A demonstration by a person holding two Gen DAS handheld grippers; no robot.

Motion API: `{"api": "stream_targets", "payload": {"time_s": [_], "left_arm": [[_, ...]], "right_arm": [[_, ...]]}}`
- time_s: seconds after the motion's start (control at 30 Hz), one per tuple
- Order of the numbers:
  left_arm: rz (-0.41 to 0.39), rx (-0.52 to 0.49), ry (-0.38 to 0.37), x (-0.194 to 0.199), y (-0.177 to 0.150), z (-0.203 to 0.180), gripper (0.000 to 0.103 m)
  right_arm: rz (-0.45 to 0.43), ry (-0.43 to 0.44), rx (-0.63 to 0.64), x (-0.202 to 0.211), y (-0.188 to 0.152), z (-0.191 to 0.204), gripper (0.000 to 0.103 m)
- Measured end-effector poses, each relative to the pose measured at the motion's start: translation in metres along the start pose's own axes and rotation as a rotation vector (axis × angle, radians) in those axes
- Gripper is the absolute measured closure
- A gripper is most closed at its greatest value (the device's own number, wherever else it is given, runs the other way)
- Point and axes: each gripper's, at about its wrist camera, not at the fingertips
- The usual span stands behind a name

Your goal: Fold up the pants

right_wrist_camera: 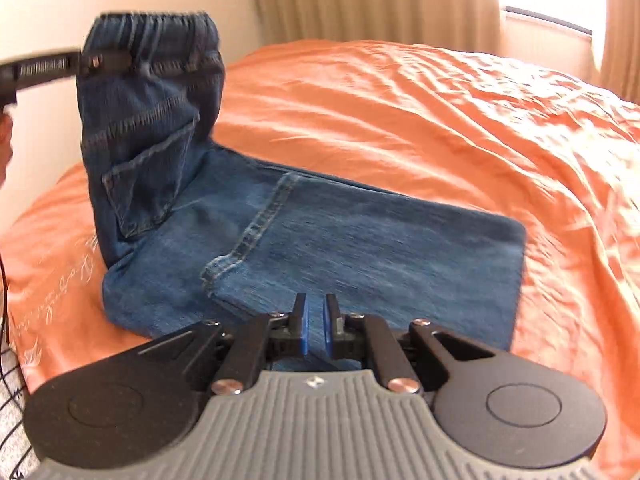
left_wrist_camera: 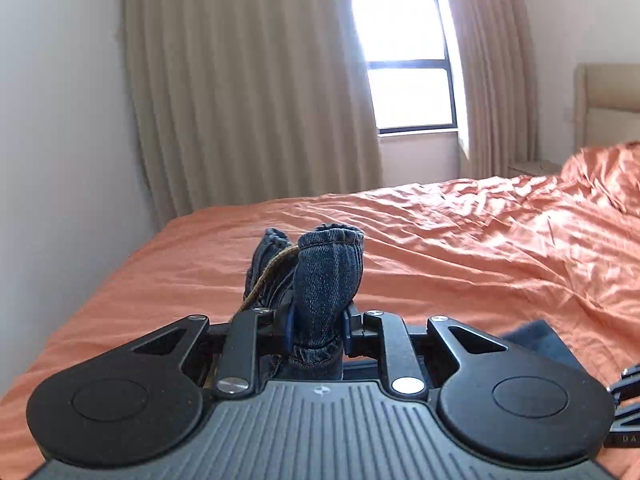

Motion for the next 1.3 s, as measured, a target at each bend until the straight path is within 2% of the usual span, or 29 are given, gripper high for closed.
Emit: {"api": "stream_targets", "payload": {"time_s": [0.13,0.2,0.3,0.4,0.47,0.57,0.7,0.8,0.9,1.03,1.17,1.3], "left_arm": [[0.085,-0.147,-0.058,-0.017,-0.035,-0.071,0.080],[0.160,-0.225,-0.089,-0.029,-0.057,-0.100,0.080],[0.304,-0.260,-0.150,-0.043,-0.081,-0.121,0.075],[0.380,-0.258,-0.240,-0.045,-0.087,-0.114,0.059],[0.430,-0.211,-0.349,-0.053,-0.079,-0.107,0.036],[0.490,-0.107,-0.477,-0.058,-0.067,-0.088,0.030],[0.480,-0.025,-0.612,-0.050,-0.049,-0.056,0.032],[0.438,-0.031,-0.573,-0.049,-0.036,-0.035,0.031],[0.403,-0.051,-0.467,-0.061,-0.027,-0.011,0.031],[0.403,0.000,-0.405,-0.084,-0.023,0.032,0.031],[0.415,0.129,-0.434,-0.108,-0.028,0.072,0.031],[0.437,0.247,-0.488,-0.124,-0.040,0.100,0.032]], "right_arm": [[-0.019,0.009,-0.089,-0.002,-0.026,-0.026,0.097],[-0.015,0.005,-0.119,-0.006,-0.037,-0.039,0.097],[-0.010,0.008,-0.161,-0.016,-0.056,-0.056,0.097],[-0.004,0.042,-0.216,-0.019,-0.066,-0.070,0.097],[-0.012,0.052,-0.221,-0.017,-0.065,-0.069,0.095],[-0.044,0.061,-0.185,-0.012,-0.061,-0.061,0.083],[-0.077,0.092,-0.139,-0.003,-0.048,-0.049,0.077],[-0.078,0.108,-0.108,-0.006,-0.024,-0.041,0.076],[-0.072,0.144,-0.107,-0.016,0.007,-0.036,0.071],[-0.057,0.183,-0.144,-0.042,0.050,-0.035,0.068],[-0.025,0.235,-0.242,-0.078,0.082,-0.042,0.066],[0.012,0.264,-0.307,-0.112,0.098,-0.046,0.061]]}}
Point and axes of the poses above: each gripper's, at about its wrist camera, not at the fingertips, and x roughly against the way its jaws point, z to its left, y to its top, and after that the axes turned 15 degrees about z, right-handed
